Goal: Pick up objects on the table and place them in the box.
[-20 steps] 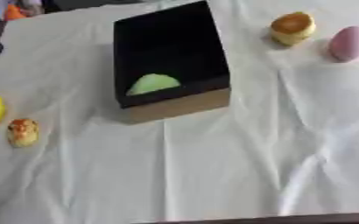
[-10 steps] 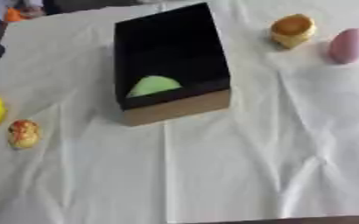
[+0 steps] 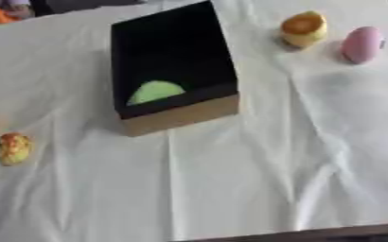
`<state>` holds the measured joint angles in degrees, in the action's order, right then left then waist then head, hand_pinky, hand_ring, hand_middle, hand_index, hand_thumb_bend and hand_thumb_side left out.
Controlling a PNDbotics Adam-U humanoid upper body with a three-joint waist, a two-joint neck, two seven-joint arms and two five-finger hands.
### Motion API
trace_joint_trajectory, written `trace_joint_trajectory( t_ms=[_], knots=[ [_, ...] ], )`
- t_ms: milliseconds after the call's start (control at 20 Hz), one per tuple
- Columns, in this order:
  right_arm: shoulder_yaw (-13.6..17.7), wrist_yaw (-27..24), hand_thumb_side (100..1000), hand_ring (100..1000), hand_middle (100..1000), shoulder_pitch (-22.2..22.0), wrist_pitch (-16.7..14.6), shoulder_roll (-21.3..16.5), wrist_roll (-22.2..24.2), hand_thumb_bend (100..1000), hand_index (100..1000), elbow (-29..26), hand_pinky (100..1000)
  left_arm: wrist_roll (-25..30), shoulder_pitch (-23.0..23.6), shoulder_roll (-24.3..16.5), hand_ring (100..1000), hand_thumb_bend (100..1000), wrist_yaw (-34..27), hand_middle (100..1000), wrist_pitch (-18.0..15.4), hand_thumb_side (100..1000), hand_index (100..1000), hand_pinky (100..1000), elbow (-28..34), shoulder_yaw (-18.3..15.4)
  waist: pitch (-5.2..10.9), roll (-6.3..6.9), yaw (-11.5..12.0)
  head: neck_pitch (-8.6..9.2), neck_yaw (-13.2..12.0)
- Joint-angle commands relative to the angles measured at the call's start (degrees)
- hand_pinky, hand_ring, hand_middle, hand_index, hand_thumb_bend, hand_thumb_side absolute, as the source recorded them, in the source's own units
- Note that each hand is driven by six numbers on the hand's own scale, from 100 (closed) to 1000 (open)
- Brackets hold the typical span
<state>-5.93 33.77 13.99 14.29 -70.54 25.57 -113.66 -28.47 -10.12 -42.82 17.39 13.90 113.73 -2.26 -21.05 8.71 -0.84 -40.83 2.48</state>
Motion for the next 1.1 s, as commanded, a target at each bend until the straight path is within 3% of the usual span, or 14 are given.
trace_joint_trajectory(
  t_ms=[50,600,850,1100],
  knots=[
    [0.13,0.53,344,922,882,1.12,0.21,-2.34,1.25,281,943,-0.93,867,0.20,-0.53,-1.22,814,853,-0.21,784,0.02,646,818,691,0.86,-0.47,0.11,-0.68,0.04,0.03,0.69],
    [-0.60,0.38,290,923,881,3.49,0.85,-1.35,1.53,293,941,2.63,868,0.30,-0.76,-1.06,814,856,-0.44,782,0.18,643,816,689,0.86,-0.38,-0.14,-0.37,0.27,0.52,-0.17],
    [-1.14,0.17,248,922,881,7.81,1.40,-0.58,-0.75,306,941,4.54,867,0.55,-1.17,-1.05,814,857,-0.57,782,0.09,643,816,689,0.86,-0.05,-0.09,-0.39,0.54,0.63,-0.26],
    [-3.37,3.06,237,923,881,13.44,0.69,1.08,-0.78,318,941,10.32,867,0.88,-1.45,-1.10,814,856,-0.69,782,0.02,644,816,689,0.86,0.20,-0.25,-0.31,1.24,1.26,0.29]
  ],
)
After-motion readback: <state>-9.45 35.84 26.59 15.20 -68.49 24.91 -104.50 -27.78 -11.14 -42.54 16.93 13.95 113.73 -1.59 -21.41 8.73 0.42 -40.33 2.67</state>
